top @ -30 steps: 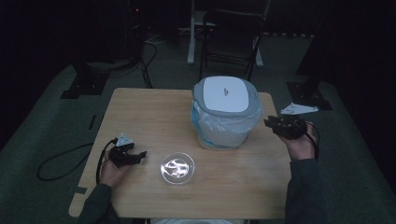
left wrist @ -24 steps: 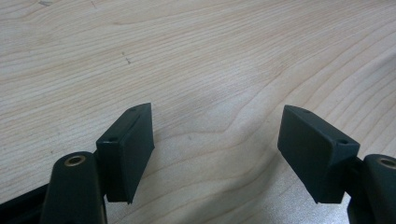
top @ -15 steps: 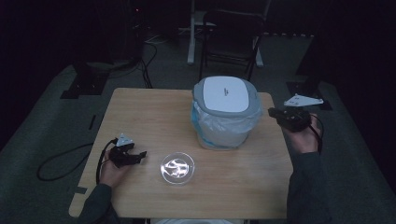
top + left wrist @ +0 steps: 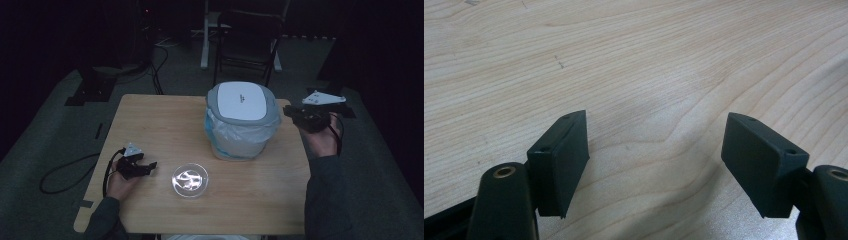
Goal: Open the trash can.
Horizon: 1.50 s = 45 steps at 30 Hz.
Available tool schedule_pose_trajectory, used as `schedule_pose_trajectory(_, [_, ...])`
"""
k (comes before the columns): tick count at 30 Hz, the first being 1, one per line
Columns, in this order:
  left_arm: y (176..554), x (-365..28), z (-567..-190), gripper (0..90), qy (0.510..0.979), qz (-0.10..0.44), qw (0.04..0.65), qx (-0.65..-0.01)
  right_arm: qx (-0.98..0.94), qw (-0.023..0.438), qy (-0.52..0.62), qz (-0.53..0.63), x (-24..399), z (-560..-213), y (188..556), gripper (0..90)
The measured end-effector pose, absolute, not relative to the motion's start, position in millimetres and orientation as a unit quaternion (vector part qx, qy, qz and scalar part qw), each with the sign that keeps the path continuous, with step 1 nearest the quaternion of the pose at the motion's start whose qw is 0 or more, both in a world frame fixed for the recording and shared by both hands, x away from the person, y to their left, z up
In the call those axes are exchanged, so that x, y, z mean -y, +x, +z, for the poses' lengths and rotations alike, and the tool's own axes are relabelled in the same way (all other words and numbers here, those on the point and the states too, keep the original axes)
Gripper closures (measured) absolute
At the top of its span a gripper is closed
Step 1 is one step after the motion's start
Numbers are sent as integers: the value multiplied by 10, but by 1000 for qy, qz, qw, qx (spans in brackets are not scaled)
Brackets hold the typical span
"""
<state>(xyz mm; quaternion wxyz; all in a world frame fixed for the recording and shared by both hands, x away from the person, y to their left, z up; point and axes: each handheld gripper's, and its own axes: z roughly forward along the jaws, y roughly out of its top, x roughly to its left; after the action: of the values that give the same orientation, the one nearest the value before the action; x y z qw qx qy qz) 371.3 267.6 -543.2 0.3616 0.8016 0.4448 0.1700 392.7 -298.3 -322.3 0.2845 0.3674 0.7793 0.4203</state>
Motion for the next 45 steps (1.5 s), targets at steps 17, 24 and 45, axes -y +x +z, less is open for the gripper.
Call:
schedule_pose_trajectory(17, [3708,-2660,-5434,277,803,176,357,-443,-785,273,352,430,2798,-3131,4141,821])
schedule_pose_trajectory(24, [3706,-2655,-5433,278,804,177,355,-442,-785,268,355,431,2757,-3157,4232,822])
schedule_pose_trajectory(45, [3705,-2649,-5433,277,806,180,352,-440,-773,246,374,451,2762,-3224,4381,850])
